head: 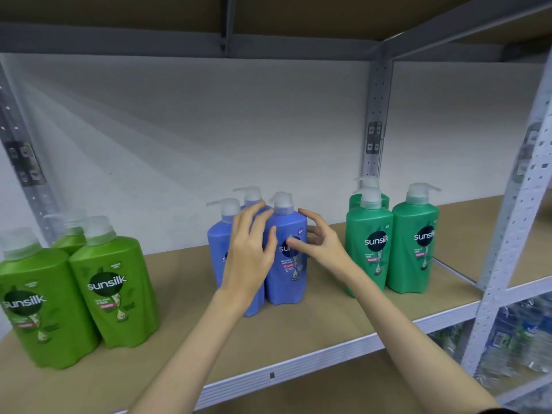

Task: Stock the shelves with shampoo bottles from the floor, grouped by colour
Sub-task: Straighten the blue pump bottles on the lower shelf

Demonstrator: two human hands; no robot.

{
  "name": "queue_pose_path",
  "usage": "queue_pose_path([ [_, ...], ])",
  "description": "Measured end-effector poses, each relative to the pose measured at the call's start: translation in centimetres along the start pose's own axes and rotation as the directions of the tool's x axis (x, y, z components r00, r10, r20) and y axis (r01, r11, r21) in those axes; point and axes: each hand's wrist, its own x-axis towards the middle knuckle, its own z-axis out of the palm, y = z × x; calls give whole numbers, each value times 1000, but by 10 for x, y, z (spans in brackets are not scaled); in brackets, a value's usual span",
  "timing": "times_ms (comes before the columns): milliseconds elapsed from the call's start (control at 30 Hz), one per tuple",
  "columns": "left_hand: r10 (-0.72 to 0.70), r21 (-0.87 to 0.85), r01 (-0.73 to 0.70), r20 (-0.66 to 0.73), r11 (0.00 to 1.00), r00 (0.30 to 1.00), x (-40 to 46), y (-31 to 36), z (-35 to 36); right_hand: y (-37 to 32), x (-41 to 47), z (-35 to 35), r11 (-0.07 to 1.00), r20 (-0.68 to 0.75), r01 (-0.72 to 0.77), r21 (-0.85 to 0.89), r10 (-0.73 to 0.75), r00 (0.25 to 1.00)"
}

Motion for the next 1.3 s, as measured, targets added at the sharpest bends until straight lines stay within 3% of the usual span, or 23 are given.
queue_pose_path([
  [100, 152, 367, -120, -58, 922, 987, -17, -21, 6, -13, 7, -5, 1000, -22, -16, 16, 16, 1000],
  [200, 131, 489, -122, 16, 864, 991, -18, -27, 11, -30, 21, -7, 1000, -44, 0, -30, -1, 999],
  [433, 130, 546, -143, 62, 826, 990, -17, -34, 19, -53, 41, 5, 999, 37, -6, -46, 7, 999],
  [800, 135, 485, -113, -10, 867, 991, -16, -35, 23, -51, 43, 26, 1000, -133, -24, -10, 23, 991],
  [1033, 139, 491, -114, -13, 864, 990, -16, -36, 24, -50, 40, 26, 999, -117, 9, -48, -14, 993],
  [1300, 144, 491, -108, -35, 864, 989, -16, -34, 25, -46, 42, 34, 997, -200, 48, -66, -61, 978],
])
